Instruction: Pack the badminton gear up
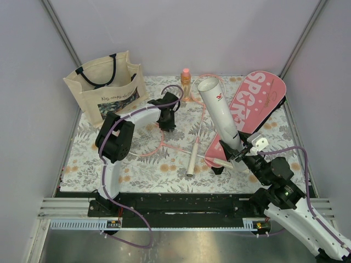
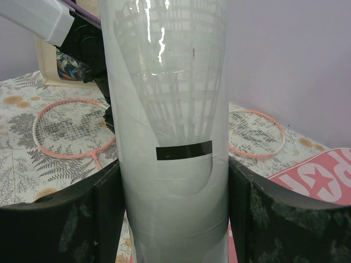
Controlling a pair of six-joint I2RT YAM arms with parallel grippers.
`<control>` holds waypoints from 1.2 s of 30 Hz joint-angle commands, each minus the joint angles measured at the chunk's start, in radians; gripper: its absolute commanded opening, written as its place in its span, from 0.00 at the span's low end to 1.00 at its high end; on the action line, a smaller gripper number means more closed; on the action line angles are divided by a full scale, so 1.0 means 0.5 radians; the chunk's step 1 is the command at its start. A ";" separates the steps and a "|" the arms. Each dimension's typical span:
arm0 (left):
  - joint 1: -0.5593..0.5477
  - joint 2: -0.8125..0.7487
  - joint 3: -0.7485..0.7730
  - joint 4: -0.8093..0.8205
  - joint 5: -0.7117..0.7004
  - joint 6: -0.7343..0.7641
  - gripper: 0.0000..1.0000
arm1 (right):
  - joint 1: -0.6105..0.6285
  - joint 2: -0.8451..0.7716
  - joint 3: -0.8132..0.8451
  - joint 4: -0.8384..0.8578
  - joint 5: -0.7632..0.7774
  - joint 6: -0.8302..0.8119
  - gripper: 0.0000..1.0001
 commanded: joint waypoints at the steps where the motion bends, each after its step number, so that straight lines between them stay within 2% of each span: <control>1: -0.017 0.012 0.036 0.100 0.021 -0.012 0.24 | 0.007 -0.005 0.046 0.162 0.011 -0.006 0.38; 17: -0.051 0.058 0.011 -0.028 -0.092 -0.083 0.23 | 0.004 -0.033 0.040 0.162 0.014 0.001 0.38; 23: -0.066 0.039 -0.010 -0.031 -0.086 -0.068 0.07 | 0.000 -0.036 0.033 0.168 0.011 0.016 0.38; 25: -0.063 0.003 -0.013 -0.035 -0.080 -0.061 0.00 | 0.004 -0.036 0.033 0.171 0.008 0.022 0.38; 36: 0.029 -0.421 -0.059 0.042 0.177 -0.107 0.00 | 0.004 0.035 0.000 0.230 -0.020 0.068 0.38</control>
